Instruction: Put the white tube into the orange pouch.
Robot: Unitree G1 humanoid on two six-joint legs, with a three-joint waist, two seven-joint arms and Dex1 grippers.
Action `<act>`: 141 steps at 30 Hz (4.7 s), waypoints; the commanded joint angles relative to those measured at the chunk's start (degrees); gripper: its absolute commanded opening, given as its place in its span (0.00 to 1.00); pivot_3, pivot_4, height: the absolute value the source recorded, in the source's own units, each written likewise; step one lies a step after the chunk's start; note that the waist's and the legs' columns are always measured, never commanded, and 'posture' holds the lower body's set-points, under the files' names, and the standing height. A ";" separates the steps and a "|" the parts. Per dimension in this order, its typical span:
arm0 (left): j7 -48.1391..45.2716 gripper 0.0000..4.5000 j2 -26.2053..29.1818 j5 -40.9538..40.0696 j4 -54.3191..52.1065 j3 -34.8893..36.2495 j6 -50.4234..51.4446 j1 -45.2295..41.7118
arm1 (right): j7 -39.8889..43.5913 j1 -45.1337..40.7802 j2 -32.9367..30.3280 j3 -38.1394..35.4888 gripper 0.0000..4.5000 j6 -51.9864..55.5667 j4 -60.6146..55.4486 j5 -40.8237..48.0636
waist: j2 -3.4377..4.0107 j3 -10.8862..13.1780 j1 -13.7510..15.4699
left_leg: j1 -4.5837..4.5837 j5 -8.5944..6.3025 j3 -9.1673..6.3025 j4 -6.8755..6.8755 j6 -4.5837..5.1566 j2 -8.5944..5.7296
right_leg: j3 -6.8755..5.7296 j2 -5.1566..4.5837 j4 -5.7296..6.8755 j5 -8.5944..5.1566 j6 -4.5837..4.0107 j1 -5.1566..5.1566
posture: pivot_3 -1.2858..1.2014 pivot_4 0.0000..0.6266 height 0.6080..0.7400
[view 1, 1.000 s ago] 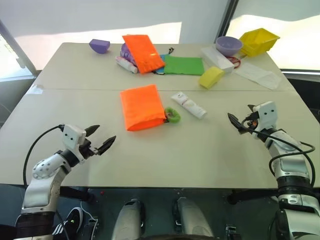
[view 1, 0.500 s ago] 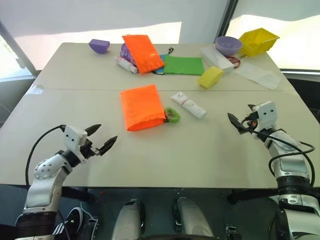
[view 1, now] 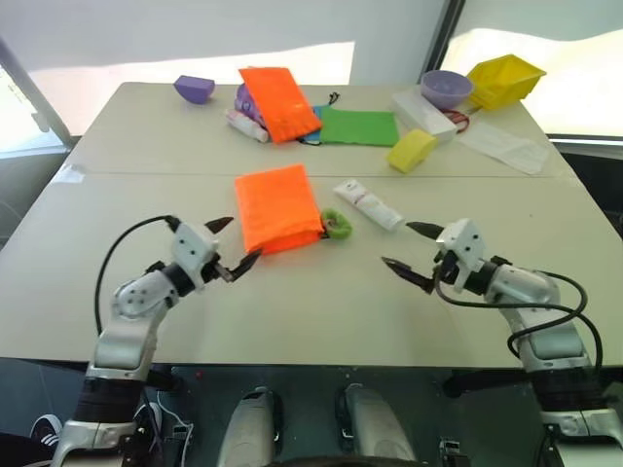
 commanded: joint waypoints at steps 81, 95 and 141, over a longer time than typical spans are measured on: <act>8.74 0.00 -2.91 6.61 -5.52 -3.36 5.67 -1.03 | 3.43 -5.40 -7.64 10.19 0.41 50.91 -29.20 12.60 | -0.02 0.01 -0.07 | -0.16 -0.02 -0.24 -0.16 0.02 0.06 | -0.26 0.04 -0.20 -0.02 0.03 -0.06 | 0.52 0.24 1.00; 7.91 0.00 -2.80 6.81 -5.78 -3.88 5.42 -1.50 | -12.28 -8.90 3.95 11.70 0.41 47.54 -18.92 6.11 | -0.04 0.02 0.23 | -0.23 -0.01 -0.14 -0.09 0.01 0.08 | -0.22 0.09 -0.43 0.18 -0.12 -0.08 | 0.52 0.24 1.00; 8.26 0.00 -4.86 7.57 -7.63 -7.50 5.88 -0.38 | -38.43 -31.03 32.50 14.48 0.41 47.55 12.35 -8.15 | -0.03 0.00 -0.28 | -0.23 -0.01 -0.10 -0.15 0.03 0.12 | -0.27 0.19 -0.48 0.32 0.10 -0.10 | 0.52 0.24 1.00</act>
